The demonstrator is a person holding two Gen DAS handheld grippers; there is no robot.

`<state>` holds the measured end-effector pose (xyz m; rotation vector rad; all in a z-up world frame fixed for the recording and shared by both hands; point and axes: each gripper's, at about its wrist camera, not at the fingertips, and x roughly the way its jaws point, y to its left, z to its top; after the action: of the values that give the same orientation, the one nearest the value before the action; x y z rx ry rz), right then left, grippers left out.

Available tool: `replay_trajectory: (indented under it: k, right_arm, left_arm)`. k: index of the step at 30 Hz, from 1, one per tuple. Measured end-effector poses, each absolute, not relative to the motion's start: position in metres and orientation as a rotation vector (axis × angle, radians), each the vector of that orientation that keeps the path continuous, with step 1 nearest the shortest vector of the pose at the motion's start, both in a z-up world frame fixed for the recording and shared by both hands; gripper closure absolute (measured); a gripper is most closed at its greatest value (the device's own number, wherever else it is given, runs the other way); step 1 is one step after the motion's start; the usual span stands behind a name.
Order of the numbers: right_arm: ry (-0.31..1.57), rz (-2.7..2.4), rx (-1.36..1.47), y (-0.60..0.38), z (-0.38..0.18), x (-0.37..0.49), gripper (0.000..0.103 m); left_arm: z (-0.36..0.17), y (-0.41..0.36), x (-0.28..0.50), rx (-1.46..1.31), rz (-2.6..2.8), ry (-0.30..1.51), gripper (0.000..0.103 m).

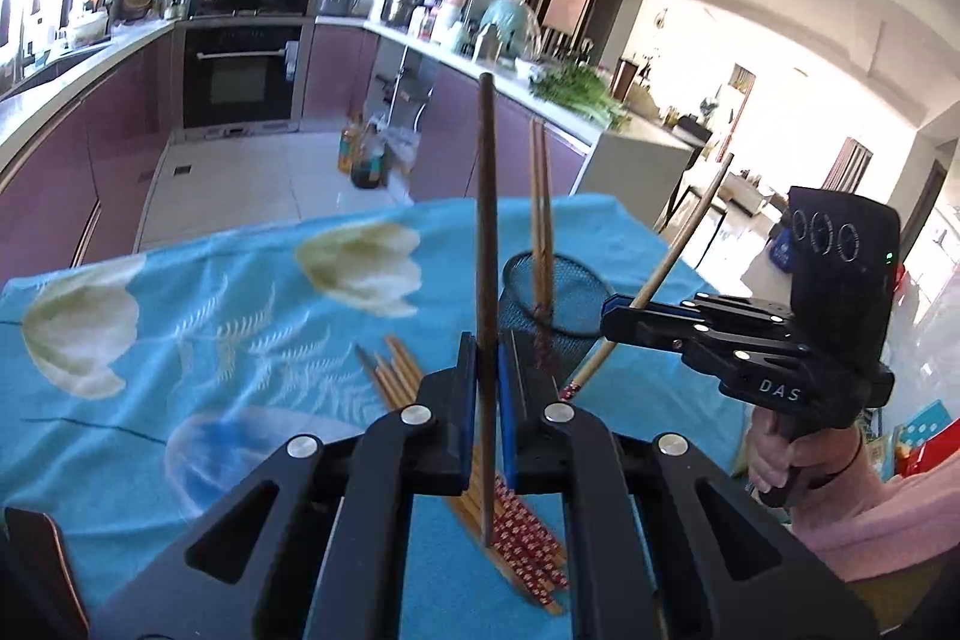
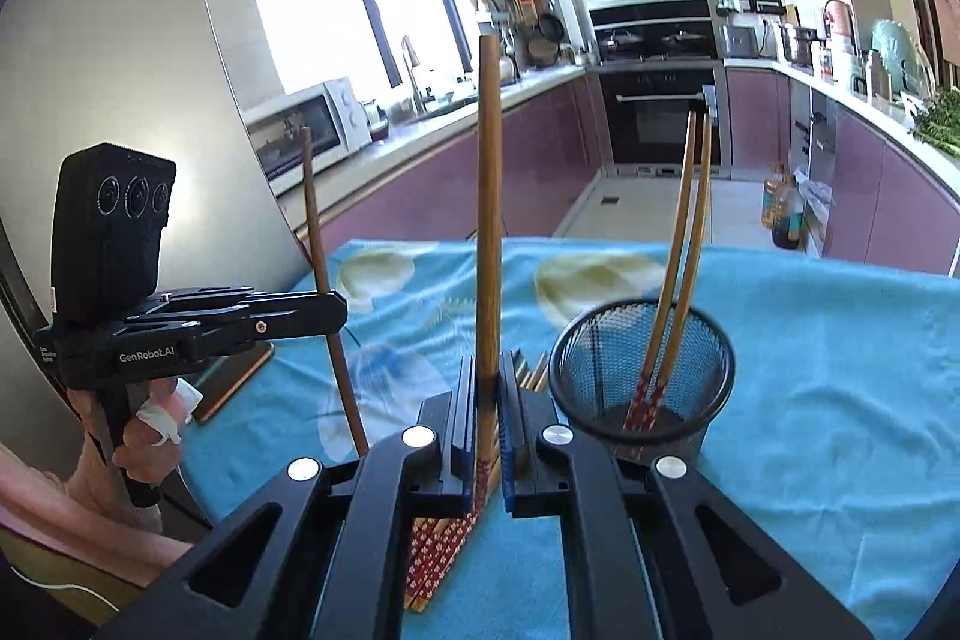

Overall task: Organize utensils
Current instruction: 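Lift the chopstick upright and drop it into the mesh holder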

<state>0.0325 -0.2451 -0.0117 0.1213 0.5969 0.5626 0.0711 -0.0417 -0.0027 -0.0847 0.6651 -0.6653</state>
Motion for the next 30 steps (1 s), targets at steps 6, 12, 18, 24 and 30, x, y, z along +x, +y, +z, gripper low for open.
replay_trajectory:
  k: [6, 12, 18, 24, 30]
  right_arm:
    - [0.537, 0.562, 0.131, -0.26, 0.013, 0.036, 0.097]
    - [0.483, 0.534, 0.109, -0.273, 0.036, 0.043, 0.097]
    - [0.432, 0.481, 0.091, -0.288, 0.051, 0.043, 0.097]
    - [0.451, 0.439, 0.085, -0.293, 0.043, 0.053, 0.097]
    - [0.527, 0.421, 0.057, -0.29, 0.026, 0.069, 0.097]
  left_arm:
    - [0.029, -0.044, 0.075, -0.128, -0.697, 0.572, 0.096]
    - [0.06, -0.06, 0.084, -0.153, -0.735, 0.495, 0.096]
    - [0.078, -0.078, 0.096, -0.173, -0.754, 0.456, 0.096]
    - [0.08, -0.099, 0.108, -0.164, -0.736, 0.457, 0.096]
    - [0.061, -0.12, 0.119, -0.081, -0.721, 0.522, 0.096]
